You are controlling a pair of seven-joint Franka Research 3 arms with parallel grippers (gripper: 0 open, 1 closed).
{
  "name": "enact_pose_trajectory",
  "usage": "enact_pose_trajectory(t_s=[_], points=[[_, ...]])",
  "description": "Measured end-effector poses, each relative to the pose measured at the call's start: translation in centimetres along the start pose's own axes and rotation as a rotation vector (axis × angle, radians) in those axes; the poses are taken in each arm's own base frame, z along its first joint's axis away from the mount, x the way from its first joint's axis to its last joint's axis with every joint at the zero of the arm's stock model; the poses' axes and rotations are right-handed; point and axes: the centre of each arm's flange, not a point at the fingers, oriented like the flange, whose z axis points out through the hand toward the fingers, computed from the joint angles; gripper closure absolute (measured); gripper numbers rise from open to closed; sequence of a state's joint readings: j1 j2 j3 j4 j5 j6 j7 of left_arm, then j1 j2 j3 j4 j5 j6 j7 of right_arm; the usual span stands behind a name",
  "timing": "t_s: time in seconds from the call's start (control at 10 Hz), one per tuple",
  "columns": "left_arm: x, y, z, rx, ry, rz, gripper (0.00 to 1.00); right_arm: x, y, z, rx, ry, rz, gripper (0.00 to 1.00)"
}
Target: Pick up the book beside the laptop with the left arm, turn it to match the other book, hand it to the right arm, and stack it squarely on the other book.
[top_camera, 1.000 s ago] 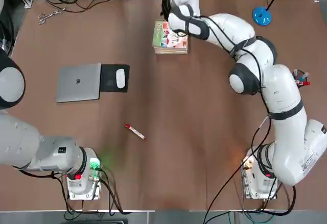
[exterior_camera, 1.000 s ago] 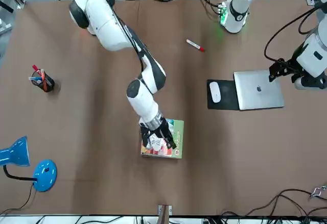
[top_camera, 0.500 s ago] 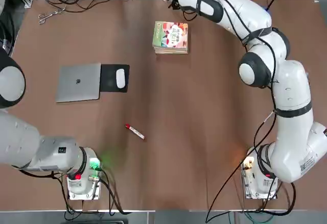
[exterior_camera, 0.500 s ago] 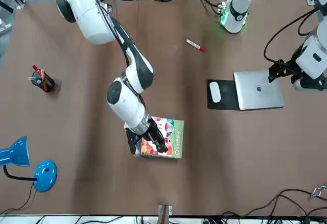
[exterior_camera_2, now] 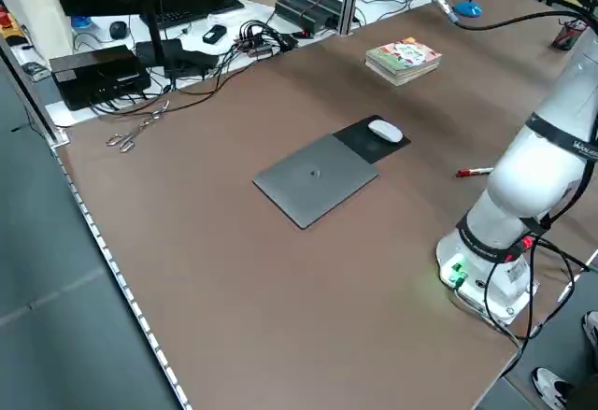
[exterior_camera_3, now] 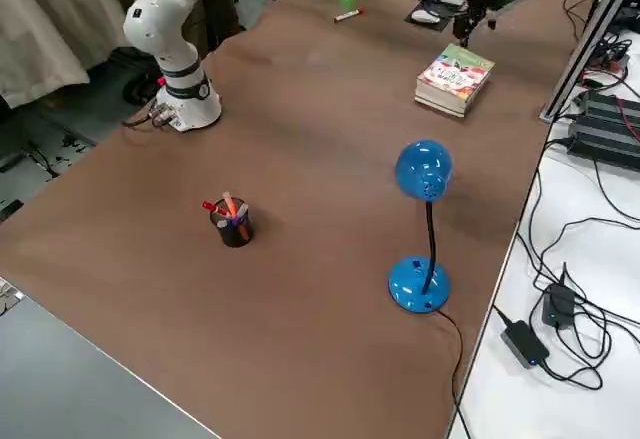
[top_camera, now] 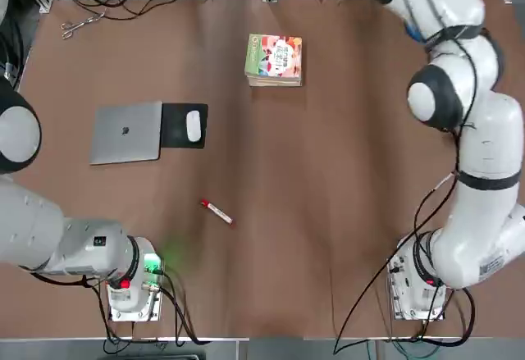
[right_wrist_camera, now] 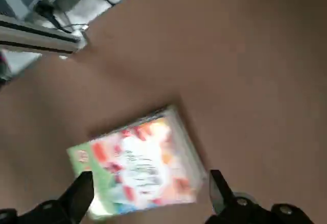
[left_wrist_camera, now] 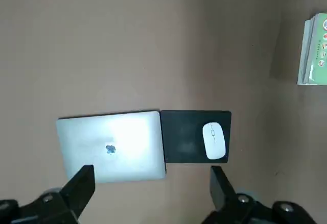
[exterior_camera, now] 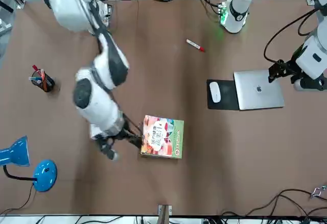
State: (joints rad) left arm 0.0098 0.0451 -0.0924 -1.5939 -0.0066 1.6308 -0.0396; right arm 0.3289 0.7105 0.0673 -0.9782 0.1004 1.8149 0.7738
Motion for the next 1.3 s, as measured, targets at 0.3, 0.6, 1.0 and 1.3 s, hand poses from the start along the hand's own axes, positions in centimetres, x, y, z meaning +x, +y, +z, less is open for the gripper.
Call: enact_pose_trajectory(t_s=[0.3,0.6,1.0,1.3], points=[[0.1,0.0,0.1,0.0,-0.002,0.0,0.0,7.1,15.1,-8.9,-0.086,-0.034,-0.246,0.0],[0.2,-0.1,0.2,0.0,-0.004,-0.002,0.0,10.3,27.8,-15.8,-0.119,0.024,-0.295,0.0],[0.2,-0.1,0.3,-0.001,-0.006,-0.002,0.0,6.6,31.5,-18.8,-0.13,0.168,-0.291,0.0],[0.2,-0.1,0.4,-0.001,-0.006,-0.002,0.0,5.0,31.9,-18.5,-0.142,0.139,-0.296,0.0]])
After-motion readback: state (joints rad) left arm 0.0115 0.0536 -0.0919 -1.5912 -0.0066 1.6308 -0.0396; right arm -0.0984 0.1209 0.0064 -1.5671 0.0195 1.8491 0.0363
